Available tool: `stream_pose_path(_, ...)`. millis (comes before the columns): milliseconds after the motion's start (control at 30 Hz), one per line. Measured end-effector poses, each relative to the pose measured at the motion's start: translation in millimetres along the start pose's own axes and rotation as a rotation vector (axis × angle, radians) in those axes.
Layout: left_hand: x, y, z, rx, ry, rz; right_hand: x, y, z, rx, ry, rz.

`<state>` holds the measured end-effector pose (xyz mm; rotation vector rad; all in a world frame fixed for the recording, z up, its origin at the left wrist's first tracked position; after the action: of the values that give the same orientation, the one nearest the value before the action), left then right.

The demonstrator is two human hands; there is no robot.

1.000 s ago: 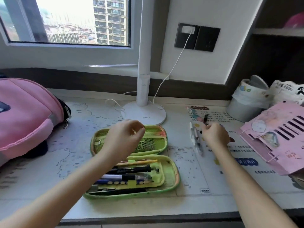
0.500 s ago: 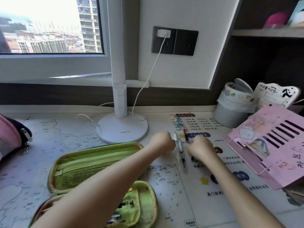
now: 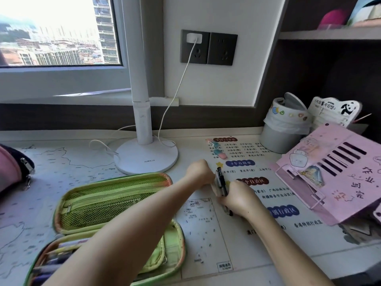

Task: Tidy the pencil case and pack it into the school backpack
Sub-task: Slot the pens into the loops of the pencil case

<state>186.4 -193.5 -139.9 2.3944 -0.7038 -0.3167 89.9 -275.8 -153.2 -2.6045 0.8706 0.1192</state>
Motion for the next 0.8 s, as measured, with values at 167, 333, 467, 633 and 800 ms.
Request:
stream_pose_path(167,-2.2,3.8,-2.0,0.076,-0.015,0.016,-13.5,21.0,-12.5,-0.123,0.053,0.083)
stream_pose_path(333,-18.3,19.5,1.0,0.26,-0.055,0.149,-27.6,35.8,-24.6,-0.154,0.19,0.136)
stream_pose_path(467,-59.4,14.6,-42.7,0.167,0.0,0.266,-45.1,38.6,-28.6,0.027,0.284,0.087)
stream_pose_path(633,-168.5,-40.6,-116.8,0.094,0.003,0.464,-74.7,17.6,-31.9,0.204,0.327,-0.078)
stream_pose_path(800,-261.7,-99.8,-130.5,-0.016,0.087,0.317,-99.6,-20.5,-20.6,0.216,0.282,-0.233)
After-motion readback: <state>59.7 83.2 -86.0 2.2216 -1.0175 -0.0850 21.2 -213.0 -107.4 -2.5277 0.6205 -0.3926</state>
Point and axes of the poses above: each hand's wrist, its own x-axis towards the middle knuckle, its own z-axis out of the palm, y = z × x, the point moved 4 cm from there along x, towards the middle knuckle, and after that the axes turned 11 degrees about z, right-handed, at the moved point
